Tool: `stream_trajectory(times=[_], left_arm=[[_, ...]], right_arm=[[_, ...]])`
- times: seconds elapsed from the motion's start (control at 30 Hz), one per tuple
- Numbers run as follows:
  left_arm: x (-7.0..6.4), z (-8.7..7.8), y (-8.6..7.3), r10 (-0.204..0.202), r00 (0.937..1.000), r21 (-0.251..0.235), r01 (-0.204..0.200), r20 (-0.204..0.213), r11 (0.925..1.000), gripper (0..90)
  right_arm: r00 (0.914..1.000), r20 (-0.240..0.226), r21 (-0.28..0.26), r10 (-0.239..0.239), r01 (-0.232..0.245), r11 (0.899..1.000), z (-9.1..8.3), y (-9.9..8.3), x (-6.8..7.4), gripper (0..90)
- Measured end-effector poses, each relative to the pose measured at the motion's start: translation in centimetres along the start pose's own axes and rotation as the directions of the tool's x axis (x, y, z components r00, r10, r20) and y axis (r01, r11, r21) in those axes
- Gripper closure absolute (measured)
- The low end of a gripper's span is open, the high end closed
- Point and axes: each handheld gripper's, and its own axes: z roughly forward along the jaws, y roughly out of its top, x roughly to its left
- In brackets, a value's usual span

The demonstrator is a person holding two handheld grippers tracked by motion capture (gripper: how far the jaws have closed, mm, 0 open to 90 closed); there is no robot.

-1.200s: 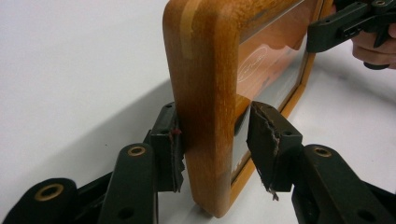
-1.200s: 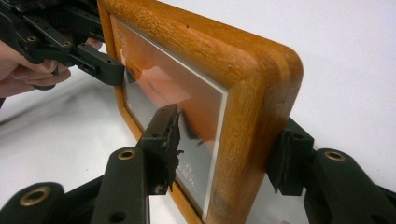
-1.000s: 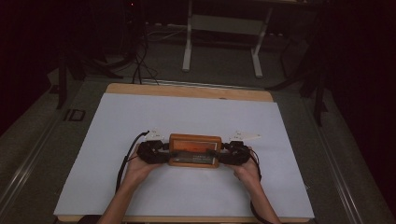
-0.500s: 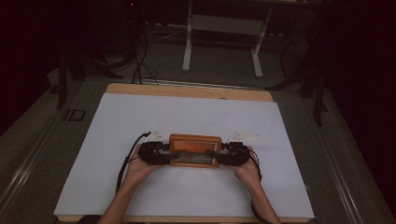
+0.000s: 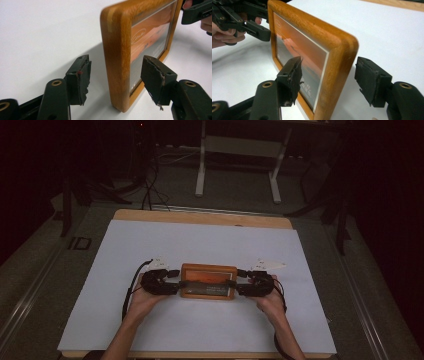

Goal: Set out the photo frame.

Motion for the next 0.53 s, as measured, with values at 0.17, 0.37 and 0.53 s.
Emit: stream_trajectory(times=[0.17,0.37,0.53], left_arm=[[0.4,-0.9,-0.1,-0.011,0.9999,-0.019,0.011,-0.002,0.9997,39.5],[1.4,-1.8,-0.5,-0.035,0.9993,-0.028,0.035,-0.008,0.9990,39.5],[2.5,-2.2,-1.3,-0.057,0.9934,0.012,0.058,-0.099,0.9982,39.6]], right_arm=[[1.0000,0.001,-0.008,-0.001,0.001,1.000,-1.2,0.2,-0.4,34.8],[1.0000,0.000,0.005,-0.001,0.001,1.000,-2.3,0.0,-1.0,34.2],[0.9999,0.016,0.023,0.002,-0.002,1.000,-3.0,-0.3,-1.6,33.5]])
